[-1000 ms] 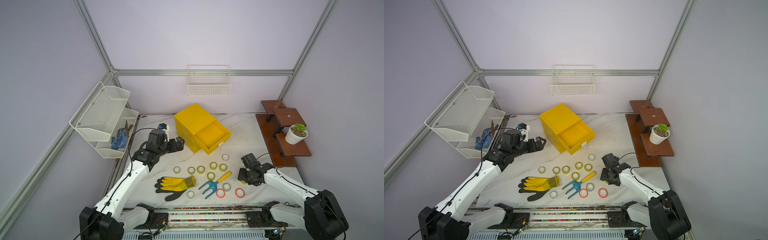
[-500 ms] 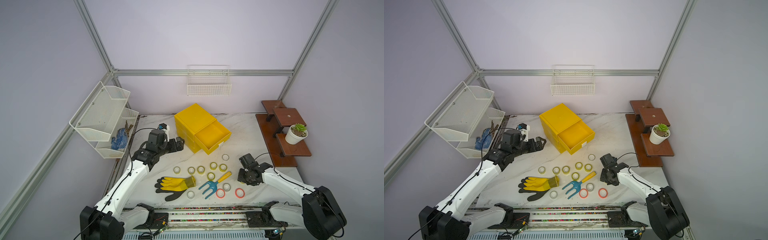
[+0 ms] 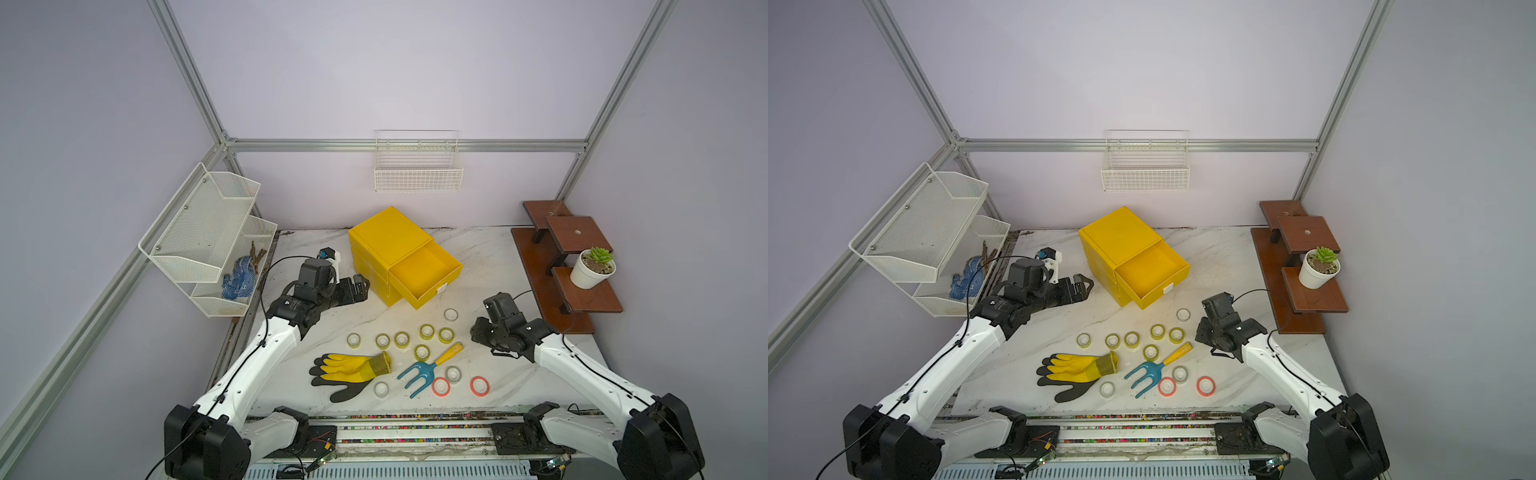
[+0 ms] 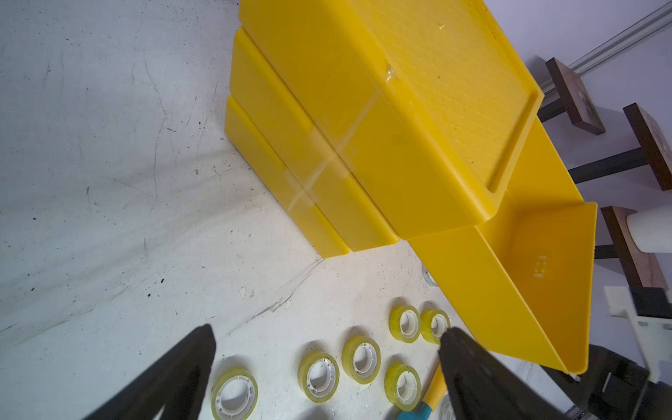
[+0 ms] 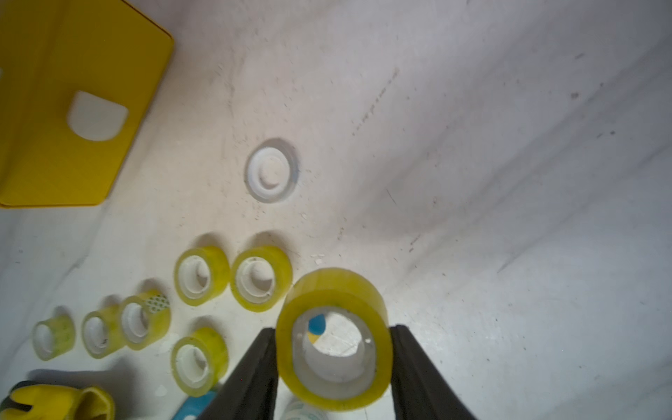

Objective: Place the transparent tape into the drawer according to color
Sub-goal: Pick up the tape at the center of the board, then place the tape in the drawer.

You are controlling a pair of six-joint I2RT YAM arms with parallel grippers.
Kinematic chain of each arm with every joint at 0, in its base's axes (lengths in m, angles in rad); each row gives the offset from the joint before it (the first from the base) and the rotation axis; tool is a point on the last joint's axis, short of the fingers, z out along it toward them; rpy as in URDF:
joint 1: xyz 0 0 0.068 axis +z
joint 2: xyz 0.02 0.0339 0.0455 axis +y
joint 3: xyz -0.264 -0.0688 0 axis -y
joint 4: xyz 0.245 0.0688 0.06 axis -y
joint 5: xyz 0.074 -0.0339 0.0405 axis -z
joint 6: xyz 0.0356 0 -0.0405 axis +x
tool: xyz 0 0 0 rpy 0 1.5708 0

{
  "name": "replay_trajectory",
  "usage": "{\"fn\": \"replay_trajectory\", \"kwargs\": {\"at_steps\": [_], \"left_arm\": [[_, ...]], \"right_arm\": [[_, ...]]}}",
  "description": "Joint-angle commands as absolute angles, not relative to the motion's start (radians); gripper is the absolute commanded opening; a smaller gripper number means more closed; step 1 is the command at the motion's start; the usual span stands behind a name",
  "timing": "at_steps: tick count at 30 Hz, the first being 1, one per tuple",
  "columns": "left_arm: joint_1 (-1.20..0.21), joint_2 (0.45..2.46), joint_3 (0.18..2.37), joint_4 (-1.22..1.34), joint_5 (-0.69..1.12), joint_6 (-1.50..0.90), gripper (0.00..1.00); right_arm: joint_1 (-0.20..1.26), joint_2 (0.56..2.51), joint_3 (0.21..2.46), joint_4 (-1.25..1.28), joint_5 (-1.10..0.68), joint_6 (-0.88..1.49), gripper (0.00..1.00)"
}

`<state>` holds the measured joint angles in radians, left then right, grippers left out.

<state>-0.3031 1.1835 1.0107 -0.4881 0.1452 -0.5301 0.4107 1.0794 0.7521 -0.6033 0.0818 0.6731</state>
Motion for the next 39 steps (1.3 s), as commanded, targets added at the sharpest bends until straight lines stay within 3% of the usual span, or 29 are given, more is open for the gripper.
{"fn": "replay_trajectory", "kwargs": {"at_steps": [1,8,14,19,27,39], "left_arm": [[-0.298,1.188,1.017,-0.469,0.158,-0.517,1.00],[-0.295,1.198,1.019,-0.471,0.156,-0.517,1.00],[-0.288,1.207,1.020,-0.474,0.157,-0.515,1.00],[-0.284,1.212,1.020,-0.476,0.158,-0.514,1.00],[-0.276,1.215,1.022,-0.481,0.161,-0.514,1.00],[-0.263,1.219,1.026,-0.483,0.180,-0.517,1.00]], "right_arm": [[0.414,1.006,0.809,-0.531,0.122,0.616,0.46],[0.414,1.020,1.026,-0.444,0.059,0.491,0.46],[0.416,1.229,1.267,-0.410,-0.079,0.459,0.46],[0.438,1.474,1.485,-0.538,-0.147,0.440,0.45],[0.490,1.672,1.626,-0.681,-0.058,0.336,0.46],[0.513,1.767,1.731,-0.829,0.021,0.230,0.51]]}}
